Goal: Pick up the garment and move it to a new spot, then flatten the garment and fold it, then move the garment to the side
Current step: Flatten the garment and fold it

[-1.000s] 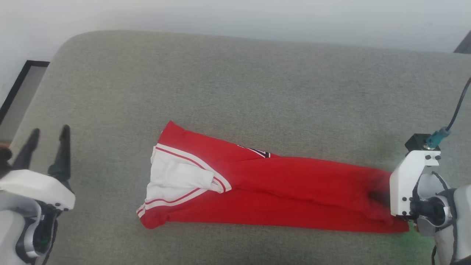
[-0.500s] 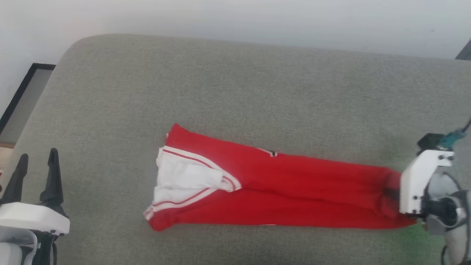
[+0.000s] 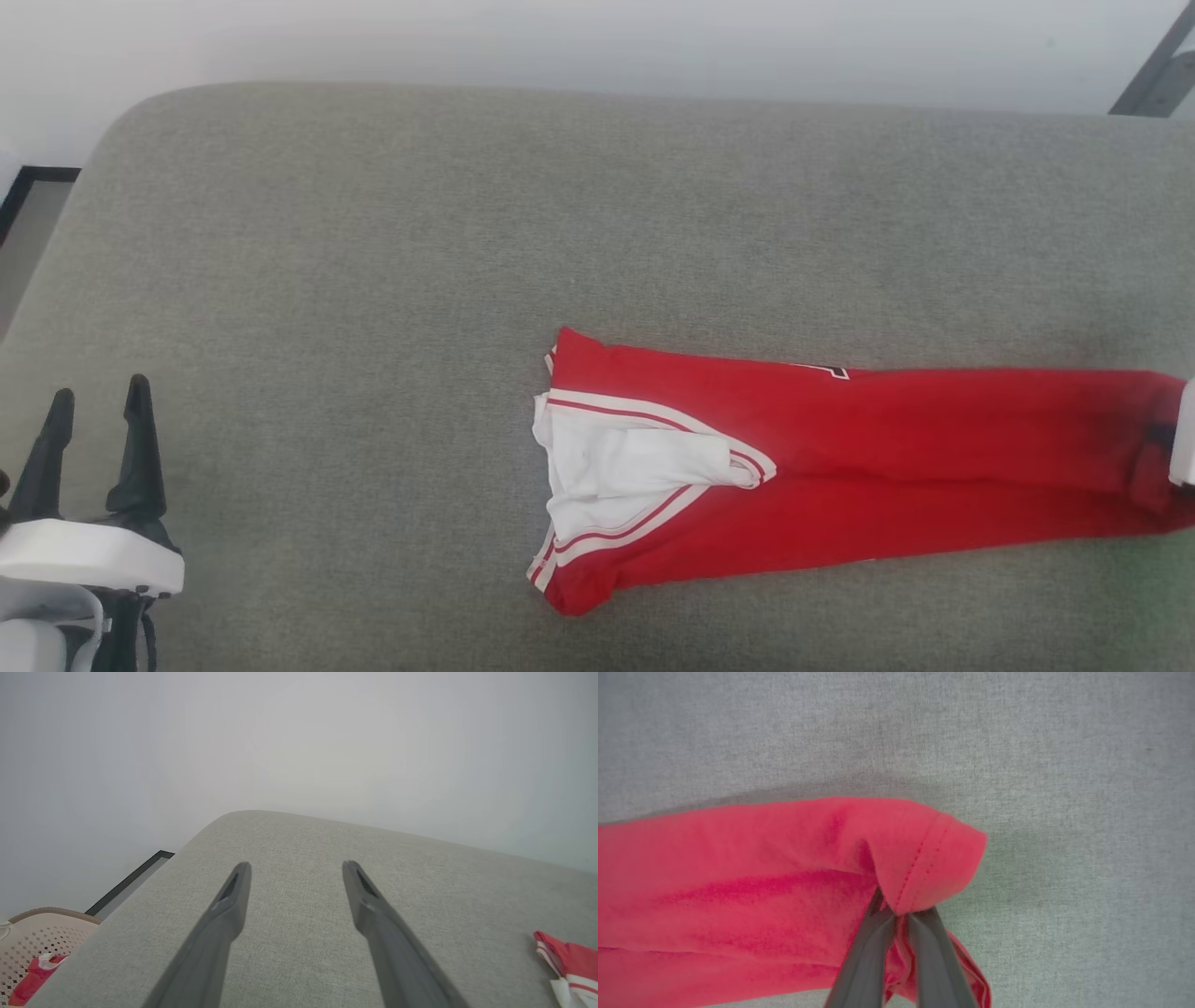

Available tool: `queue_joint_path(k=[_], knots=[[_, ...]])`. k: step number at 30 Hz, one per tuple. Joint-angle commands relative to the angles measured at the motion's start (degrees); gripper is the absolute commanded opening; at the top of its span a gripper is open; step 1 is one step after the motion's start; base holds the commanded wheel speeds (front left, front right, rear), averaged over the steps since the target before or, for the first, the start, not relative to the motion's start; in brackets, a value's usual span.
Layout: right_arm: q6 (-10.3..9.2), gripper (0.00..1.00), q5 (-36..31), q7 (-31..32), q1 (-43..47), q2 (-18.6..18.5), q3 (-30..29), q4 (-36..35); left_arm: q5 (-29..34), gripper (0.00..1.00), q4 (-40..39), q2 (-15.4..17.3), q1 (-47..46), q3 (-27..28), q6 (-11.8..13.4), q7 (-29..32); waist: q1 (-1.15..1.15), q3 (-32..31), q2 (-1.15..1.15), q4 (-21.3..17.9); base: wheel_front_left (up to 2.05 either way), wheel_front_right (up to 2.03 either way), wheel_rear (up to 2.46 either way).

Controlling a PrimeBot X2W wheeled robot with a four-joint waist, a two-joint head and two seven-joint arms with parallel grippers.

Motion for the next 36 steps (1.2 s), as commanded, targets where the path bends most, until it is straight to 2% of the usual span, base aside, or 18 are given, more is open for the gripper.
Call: queue_joint_path(k=[1,4,9,15,19,23,28,36], knots=[[0.01,0.0,0.1,-0.1,-0.9,0.2,0.0,0.0,0.6,1.0,0.2,-0.3,-0.7,0.4,-0.3,-0.2,0.0,0.1,0.0,-0.3,0.0,0.0,0.0],[0.01,0.0,2.3,1.0,-1.2,1.3,1.4,-1.7,1.0,1.0,0.5,-0.8,-0.9,0.7,-0.5,-0.2,0.0,0.0,0.0,-0.6,0.0,0.0,0.0],[0.01,0.0,7.7,4.0,1.2,3.8,4.5,-8.7,1.6,1.0,0.5,-1.6,-0.3,1.0,-0.6,-0.2,0.0,-0.8,0.0,-0.8,0.0,0.0,0.0],[0.01,0.0,11.8,8.0,3.3,8.4,9.9,-18.4,1.0,1.0,-0.2,-1.8,0.1,0.1,-0.6,-0.2,0.0,-1.2,0.0,-0.1,0.0,0.0,0.0],[0.01,0.0,11.5,8.3,2.8,12.4,13.8,-20.8,0.7,1.0,-0.4,-2.0,-0.3,-1.2,-0.6,-0.2,0.0,-1.2,0.0,1.2,0.0,0.0,0.0],[0.01,0.0,10.9,7.1,1.4,16.1,18.2,-19.8,0.2,1.0,-0.2,-2.3,-1.0,-2.5,-0.6,-0.2,0.0,-1.1,0.0,2.9,0.0,0.0,0.0],[0.01,0.0,10.1,4.1,-0.8,19.0,23.3,-15.2,0.3,1.0,0.4,-2.9,-2.3,-4.3,-0.6,-0.2,0.0,-1.0,0.0,5.5,0.0,0.0,0.0],[0.01,0.0,8.5,-1.4,-5.0,20.2,28.9,-6.0,0.5,1.0,1.0,-3.8,-3.9,-6.2,-0.6,-0.2,0.0,-0.8,0.0,8.4,0.0,0.0,0.0]])
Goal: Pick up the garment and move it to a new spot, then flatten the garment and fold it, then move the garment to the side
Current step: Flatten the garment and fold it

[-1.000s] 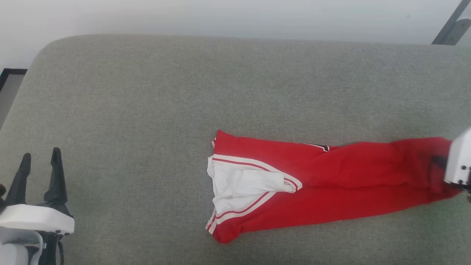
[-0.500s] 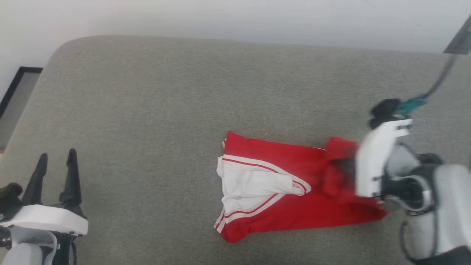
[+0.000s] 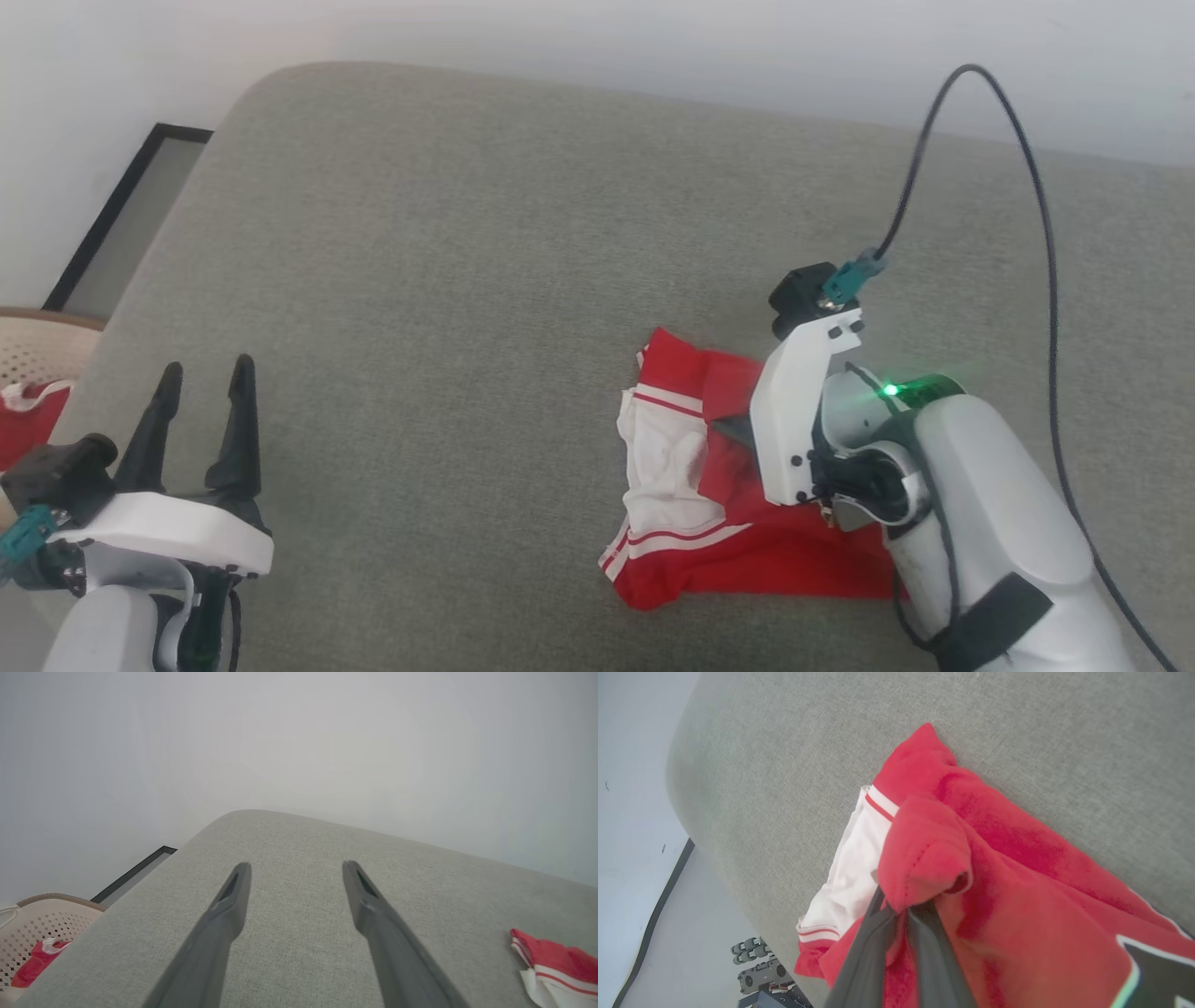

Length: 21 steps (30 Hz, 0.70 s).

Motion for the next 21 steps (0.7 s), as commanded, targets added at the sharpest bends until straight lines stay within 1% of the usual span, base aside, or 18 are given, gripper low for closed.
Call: queue_joint_path(k=[1,4,5,6,7,11,14,17,21], knots=[[0.03,0.0,-0.2,-1.3,-1.1,0.3,0.7,1.8,-0.2,1.0,0.2,-0.2,-0.8,-0.3,-0.1,-0.2,0.0,0.1,0.0,0.7,0.0,0.0,0.0],[0.03,0.0,0.6,-3.7,-2.6,0.5,2.6,5.6,-0.6,1.0,0.4,-0.4,-1.3,-0.6,-0.1,-0.2,0.0,0.0,0.0,1.3,0.0,0.0,0.0],[0.03,0.04,0.5,-4.3,-3.1,0.6,3.3,6.8,-0.7,1.0,0.5,-0.5,-1.3,-0.7,-0.1,-0.2,0.0,-0.1,0.0,1.3,0.0,0.0,0.0],[0.03,0.36,0.6,-5.2,-3.6,0.5,3.9,7.6,-0.8,1.0,0.6,-0.5,-1.3,-0.7,-0.1,-0.2,0.0,-0.2,0.0,1.4,0.0,0.0,0.0],[0.03,1.0,1.1,-6.2,-4.0,0.5,4.5,8.2,-0.9,1.0,0.7,-0.5,-1.2,-0.5,-0.1,-0.2,0.0,-0.4,0.0,1.3,0.0,0.0,0.0],[0.03,1.0,3.1,-8.1,-4.8,0.5,6.0,9.6,-1.1,1.0,0.7,0.0,0.2,0.5,-0.1,-0.2,0.0,-1.6,0.0,0.2,0.0,0.0,0.0],[0.03,1.0,4.6,-9.0,-4.7,-0.1,6.9,8.2,-1.3,1.0,0.3,0.5,1.2,1.5,-0.1,-0.2,0.0,-2.5,0.0,-1.2,0.0,0.0,0.0],[0.03,1.0,5.7,-10.6,-4.0,-1.8,6.1,5.7,-1.1,1.0,-0.1,0.9,2.5,2.6,-0.1,-0.2,0.0,-3.3,0.0,-2.8,0.0,0.0,0.0],[0.03,1.0,5.2,-13.8,-2.8,-4.8,4.0,2.0,-0.6,1.0,-0.8,1.4,4.0,3.6,-0.1,-0.2,0.0,-4.4,0.0,-5.0,0.0,0.0,0.0]])
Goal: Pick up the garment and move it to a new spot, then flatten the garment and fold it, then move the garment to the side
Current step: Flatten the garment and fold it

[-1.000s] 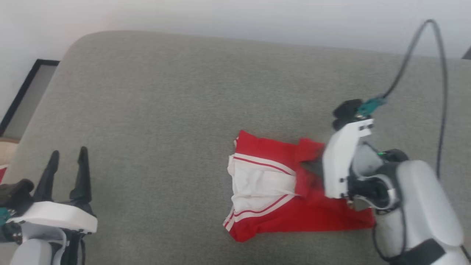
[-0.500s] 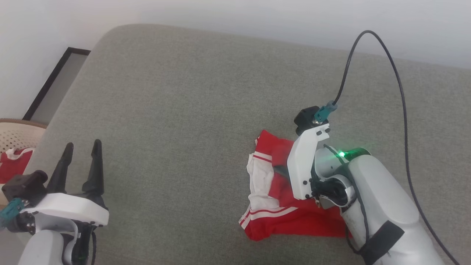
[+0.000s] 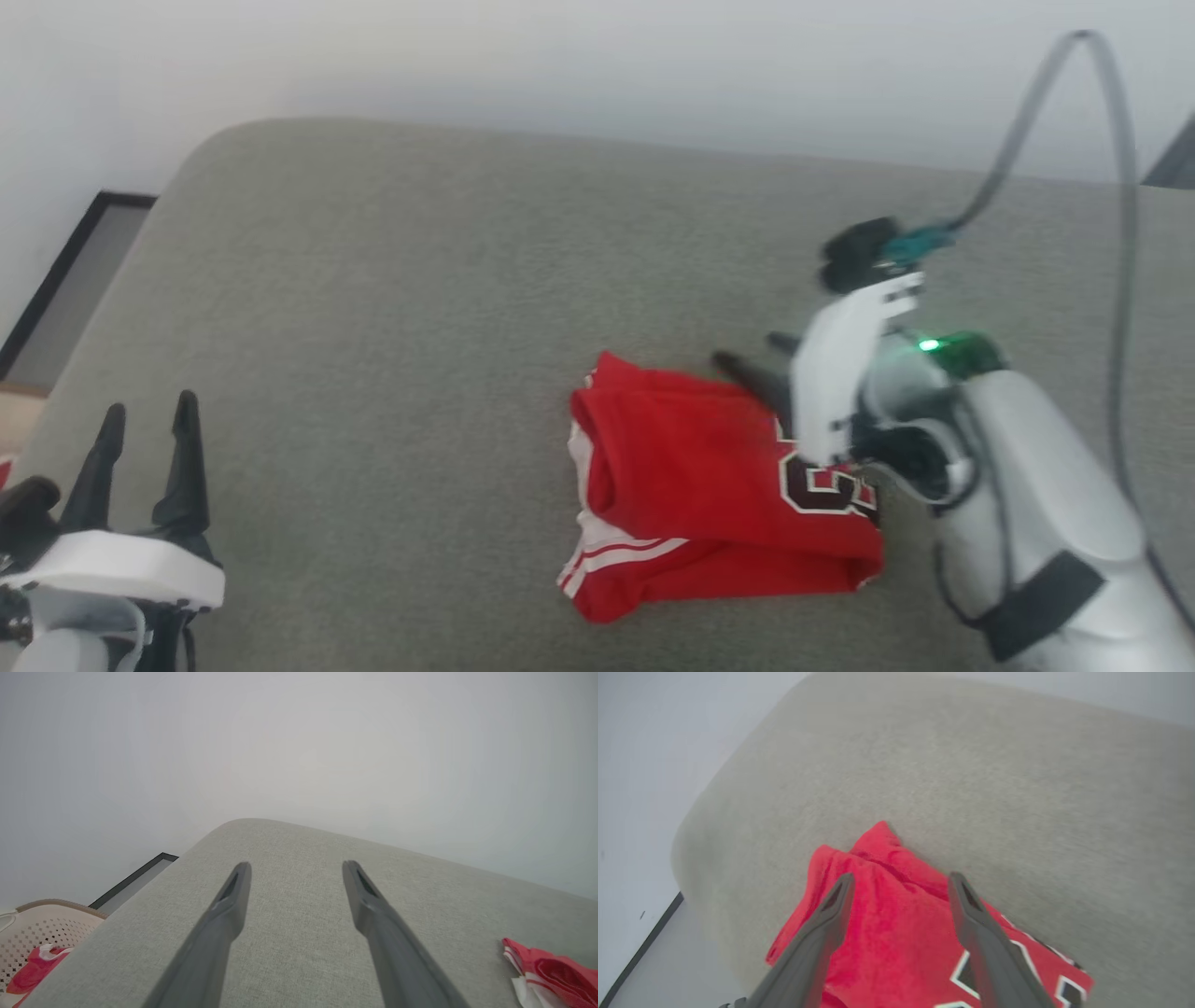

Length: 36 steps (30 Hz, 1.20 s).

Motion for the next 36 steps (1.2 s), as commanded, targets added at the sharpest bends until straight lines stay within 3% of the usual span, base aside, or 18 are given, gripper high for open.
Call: queue_joint_path(k=[1,10,18,29,36], knots=[[0.03,1.0,-0.4,-1.6,1.2,-1.1,-1.1,-1.4,0.5,1.0,-0.4,0.3,0.9,0.6,-0.1,-0.2,0.0,-1.1,0.0,-1.8,0.0,0.0,0.0],[0.03,1.0,-2.6,-13.1,6.2,-7.9,-4.2,-7.7,0.9,1.0,-1.7,1.6,4.1,3.1,-0.1,-0.2,0.0,-2.0,0.0,-7.4,0.0,0.0,0.0],[0.03,1.0,-8.3,-28.5,10.9,-11.8,-4.8,-7.5,1.0,1.0,-2.8,2.4,6.5,4.3,-0.1,-0.2,0.0,-2.1,0.0,-11.2,0.0,0.0,0.0],[0.03,1.0,-15.0,-42.9,15.9,-10.8,-9.5,-1.4,0.0,1.0,-3.2,2.5,8.1,4.3,-0.1,-0.2,0.0,-2.4,0.0,-12.9,0.0,0.0,0.0],[0.02,1.0,-15.6,-45.4,17.0,-9.7,-10.8,0.5,-0.1,1.0,-3.3,2.8,7.9,4.2,-0.1,-0.2,0.0,-2.4,0.0,-12.8,0.0,0.0,0.0]])
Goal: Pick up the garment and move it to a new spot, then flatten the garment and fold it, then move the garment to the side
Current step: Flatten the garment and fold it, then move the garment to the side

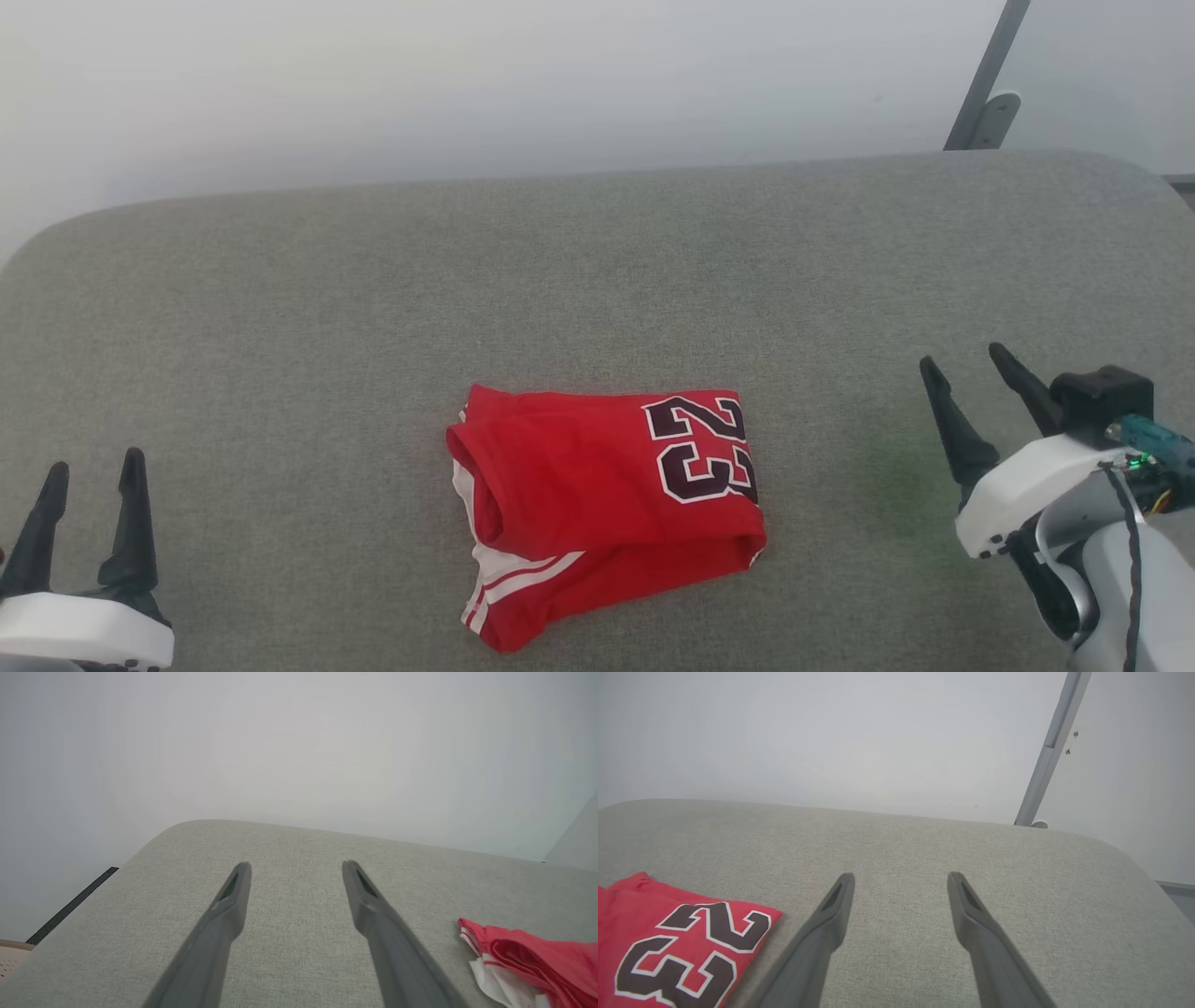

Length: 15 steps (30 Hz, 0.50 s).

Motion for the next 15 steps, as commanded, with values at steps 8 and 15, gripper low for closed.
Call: queue_joint_path(k=[8,15], knots=[[0.01,1.0,0.6,-0.4,1.4,0.9,-0.1,0.3,-0.4,1.0,0.2,0.8,-0.1,-0.7,-0.1,-0.2,0.0,0.1,0.0,0.5,0.0,0.0,0.0],[0.01,1.0,2.5,3.3,0.6,1.6,2.5,-0.5,-0.5,1.0,0.5,1.0,-1.1,-1.6,-0.1,-0.2,0.0,1.0,0.0,2.2,0.0,0.0,0.0]])
